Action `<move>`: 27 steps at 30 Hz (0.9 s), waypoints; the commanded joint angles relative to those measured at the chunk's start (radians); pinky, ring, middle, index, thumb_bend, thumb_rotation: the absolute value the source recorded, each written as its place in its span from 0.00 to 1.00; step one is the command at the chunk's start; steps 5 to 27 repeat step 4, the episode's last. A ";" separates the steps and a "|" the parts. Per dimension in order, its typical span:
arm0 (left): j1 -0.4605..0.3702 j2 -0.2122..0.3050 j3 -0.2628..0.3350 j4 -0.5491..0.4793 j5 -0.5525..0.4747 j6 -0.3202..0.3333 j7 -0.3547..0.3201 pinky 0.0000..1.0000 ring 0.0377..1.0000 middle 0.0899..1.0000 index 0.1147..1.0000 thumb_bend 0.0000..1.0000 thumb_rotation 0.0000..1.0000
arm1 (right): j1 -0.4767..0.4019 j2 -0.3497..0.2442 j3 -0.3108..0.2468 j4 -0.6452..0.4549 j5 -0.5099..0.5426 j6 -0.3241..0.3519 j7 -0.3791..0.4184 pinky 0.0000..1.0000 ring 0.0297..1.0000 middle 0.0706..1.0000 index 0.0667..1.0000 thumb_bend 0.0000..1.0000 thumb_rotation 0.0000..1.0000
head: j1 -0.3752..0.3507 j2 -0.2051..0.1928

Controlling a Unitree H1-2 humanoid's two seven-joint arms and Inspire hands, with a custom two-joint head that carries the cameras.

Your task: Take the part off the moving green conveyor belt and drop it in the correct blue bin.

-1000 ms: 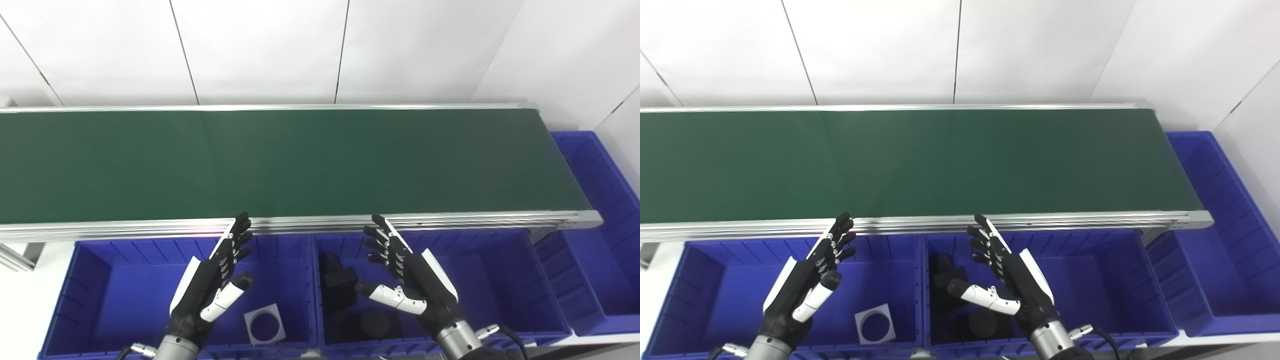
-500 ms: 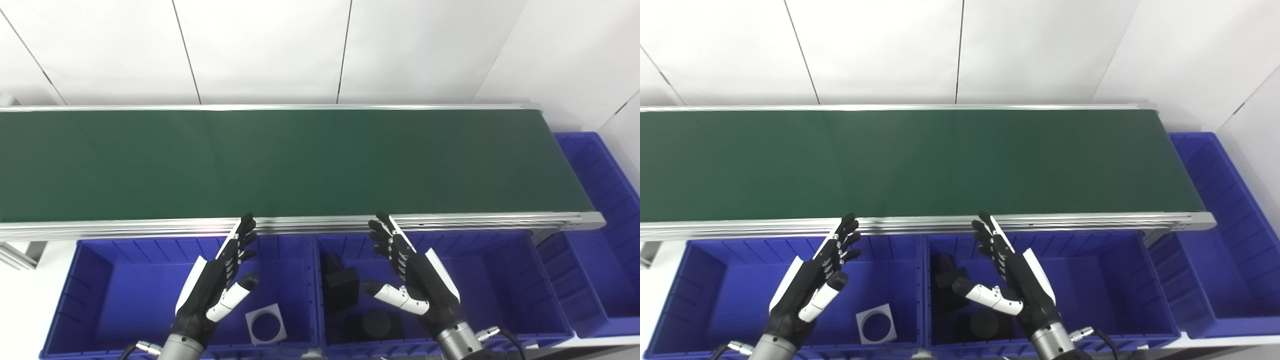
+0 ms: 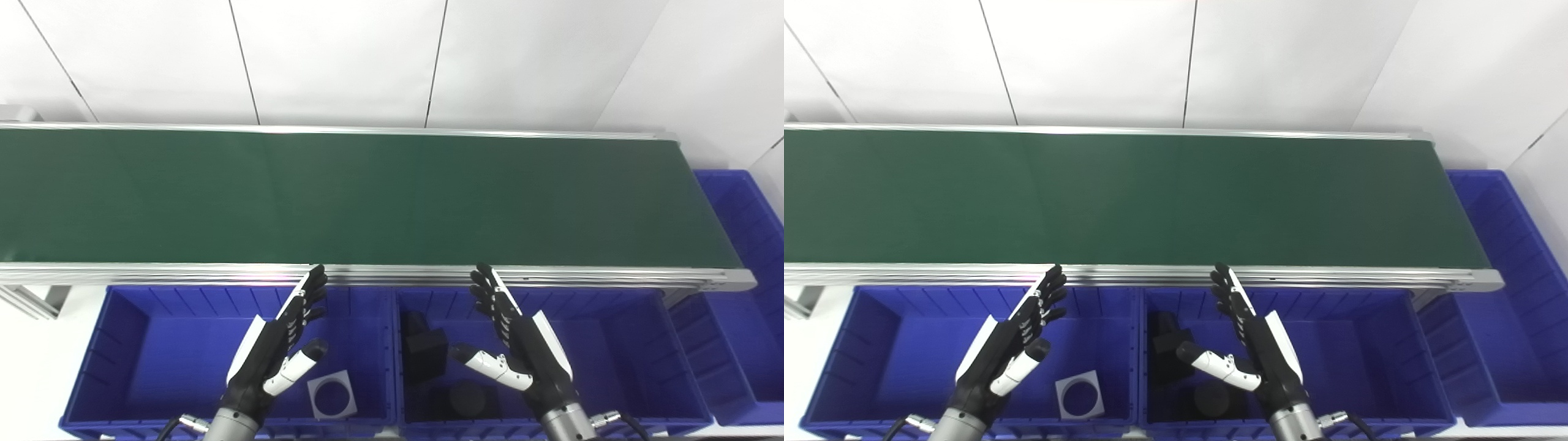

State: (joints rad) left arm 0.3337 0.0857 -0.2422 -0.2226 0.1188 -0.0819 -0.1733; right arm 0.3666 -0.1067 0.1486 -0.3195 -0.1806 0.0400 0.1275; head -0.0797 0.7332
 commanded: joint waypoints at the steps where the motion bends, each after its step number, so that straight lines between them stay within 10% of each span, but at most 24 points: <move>1: -0.012 -0.011 -0.001 -0.011 0.000 -0.042 0.012 0.90 0.95 0.97 0.97 0.80 0.86 | -0.008 0.003 0.003 -0.016 -0.013 -0.054 -0.019 0.92 0.96 0.99 1.00 0.85 0.59 | 0.000 0.001; 27: -0.017 -0.010 -0.002 -0.004 0.004 -0.053 0.014 0.89 0.95 0.97 0.97 0.80 0.87 | -0.009 0.002 0.004 -0.016 -0.018 -0.044 -0.020 0.92 0.97 0.99 1.00 0.85 0.59 | -0.004 -0.005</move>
